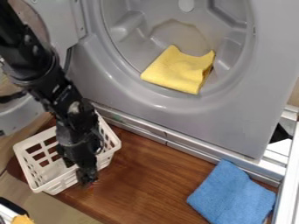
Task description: Move the white basket to the right side of the table
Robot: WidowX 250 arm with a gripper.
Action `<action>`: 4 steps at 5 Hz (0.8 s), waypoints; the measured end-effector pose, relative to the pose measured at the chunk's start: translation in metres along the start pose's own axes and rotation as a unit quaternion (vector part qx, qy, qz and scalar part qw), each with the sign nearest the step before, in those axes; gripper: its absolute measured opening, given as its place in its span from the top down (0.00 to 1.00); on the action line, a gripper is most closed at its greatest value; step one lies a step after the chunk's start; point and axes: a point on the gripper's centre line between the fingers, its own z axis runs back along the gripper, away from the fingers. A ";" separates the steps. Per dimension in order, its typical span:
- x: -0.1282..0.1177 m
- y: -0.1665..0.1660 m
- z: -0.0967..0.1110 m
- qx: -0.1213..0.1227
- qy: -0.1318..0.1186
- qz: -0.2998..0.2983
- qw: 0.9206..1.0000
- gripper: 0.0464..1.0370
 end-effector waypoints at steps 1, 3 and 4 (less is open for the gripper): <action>0.001 -0.006 0.005 -0.030 -0.004 0.001 1.000 0.69; 0.004 -0.007 0.008 -0.035 0.001 0.000 0.999 0.93; 0.005 -0.006 0.016 -0.035 -0.002 0.014 0.999 0.94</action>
